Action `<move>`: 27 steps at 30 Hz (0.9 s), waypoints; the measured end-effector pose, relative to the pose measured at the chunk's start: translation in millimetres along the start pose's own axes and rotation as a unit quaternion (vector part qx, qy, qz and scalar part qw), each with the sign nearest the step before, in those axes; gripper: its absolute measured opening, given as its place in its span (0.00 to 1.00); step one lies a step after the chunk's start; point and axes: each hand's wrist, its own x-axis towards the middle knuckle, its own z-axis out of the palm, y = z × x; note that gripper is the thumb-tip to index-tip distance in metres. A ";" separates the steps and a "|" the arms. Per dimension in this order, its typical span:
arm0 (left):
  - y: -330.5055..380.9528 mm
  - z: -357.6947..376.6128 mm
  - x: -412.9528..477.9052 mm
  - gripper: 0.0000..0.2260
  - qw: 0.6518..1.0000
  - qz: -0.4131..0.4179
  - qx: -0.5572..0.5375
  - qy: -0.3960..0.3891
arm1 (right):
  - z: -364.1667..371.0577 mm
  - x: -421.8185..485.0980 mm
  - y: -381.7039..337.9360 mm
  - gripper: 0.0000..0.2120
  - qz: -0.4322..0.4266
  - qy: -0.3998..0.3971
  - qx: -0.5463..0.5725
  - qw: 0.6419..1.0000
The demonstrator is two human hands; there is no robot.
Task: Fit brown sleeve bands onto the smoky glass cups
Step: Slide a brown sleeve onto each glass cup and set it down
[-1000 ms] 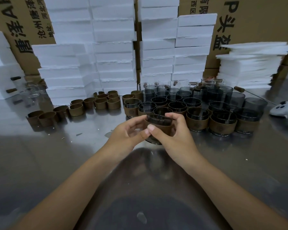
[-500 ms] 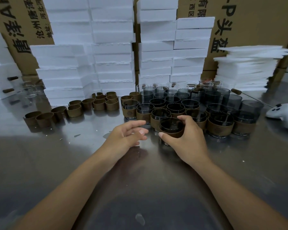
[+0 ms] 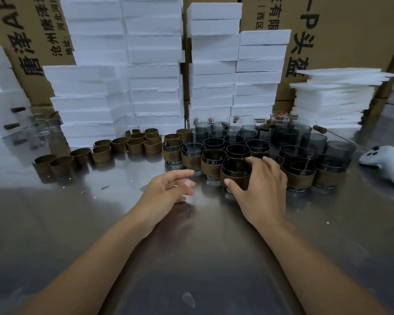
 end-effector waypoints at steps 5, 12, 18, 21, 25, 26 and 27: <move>0.7 1.5 -0.6 0.11 1.000 0.002 0.005 0.000 | 2.0 1.4 -0.1 0.28 -0.012 -0.066 -0.040 0.997; 2.0 4.1 -2.0 0.11 1.000 0.000 0.011 -0.001 | 4.5 2.1 0.9 0.30 -0.023 -0.112 -0.066 0.991; 1.9 5.2 -3.1 0.11 1.000 -0.013 0.018 0.003 | 5.3 0.4 -1.2 0.30 -0.040 -0.115 -0.082 0.989; 1.1 3.9 -2.7 0.11 1.000 -0.009 0.021 0.011 | 3.2 -3.0 -4.7 0.27 -0.076 -0.067 -0.037 0.994; -1.7 3.7 2.6 0.09 0.999 -0.009 0.012 0.032 | 3.2 -8.5 -12.9 0.15 -0.152 -0.008 0.038 0.988; -2.4 3.5 4.7 0.09 0.999 -0.011 0.009 0.042 | 3.3 -7.2 -14.3 0.13 -0.159 0.002 0.056 0.986; -3.1 3.2 6.6 0.09 0.999 -0.011 0.007 0.051 | 2.8 -3.6 -15.7 0.12 -0.162 0.008 0.072 0.984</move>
